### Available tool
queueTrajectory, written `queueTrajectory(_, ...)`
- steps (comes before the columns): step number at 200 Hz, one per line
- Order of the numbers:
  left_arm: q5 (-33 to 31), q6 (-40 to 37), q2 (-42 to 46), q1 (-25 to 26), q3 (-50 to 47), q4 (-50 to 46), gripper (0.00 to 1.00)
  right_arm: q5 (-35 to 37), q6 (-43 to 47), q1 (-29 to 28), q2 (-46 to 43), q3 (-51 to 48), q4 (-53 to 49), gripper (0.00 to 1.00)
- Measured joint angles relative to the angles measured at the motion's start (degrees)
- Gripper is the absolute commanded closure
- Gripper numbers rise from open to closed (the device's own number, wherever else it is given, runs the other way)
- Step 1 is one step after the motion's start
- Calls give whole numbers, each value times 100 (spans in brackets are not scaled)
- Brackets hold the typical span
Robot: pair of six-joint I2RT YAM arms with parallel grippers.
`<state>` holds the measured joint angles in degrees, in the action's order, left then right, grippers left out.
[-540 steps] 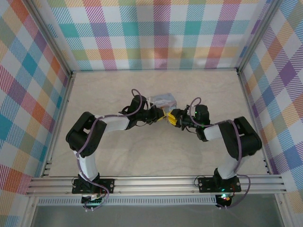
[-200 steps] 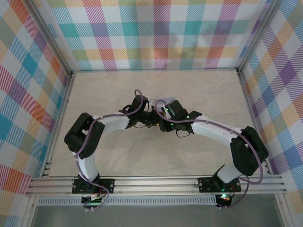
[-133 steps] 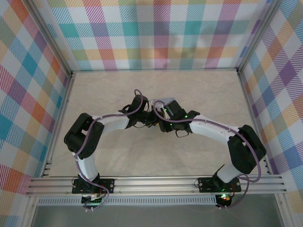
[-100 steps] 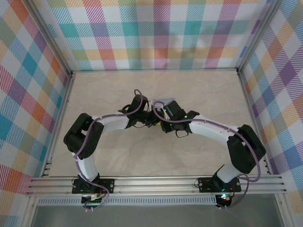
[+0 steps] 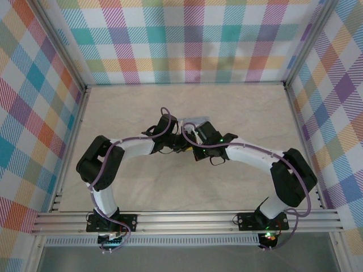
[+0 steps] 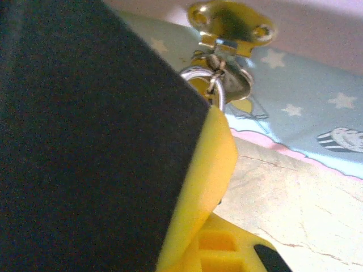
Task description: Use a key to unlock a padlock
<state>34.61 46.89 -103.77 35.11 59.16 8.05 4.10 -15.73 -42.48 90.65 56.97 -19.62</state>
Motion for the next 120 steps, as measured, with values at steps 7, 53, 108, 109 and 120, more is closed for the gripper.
queueTrajectory(7,-48,-39,0,0,-22,-46,77,-33,2,0,66,-2,35,100)
queueTrajectory(53,-319,-162,0,-4,-175,-177,63,-256,-4,0,588,-39,173,100)
queueTrajectory(108,-730,-177,70,-81,-472,-190,59,-470,-7,2,723,-50,485,100)
queueTrajectory(109,-732,-175,76,-81,-479,-192,59,-476,-4,2,726,-50,494,100)
queueTrajectory(120,-841,-179,199,-81,-573,-216,58,-501,-2,2,741,-50,525,100)
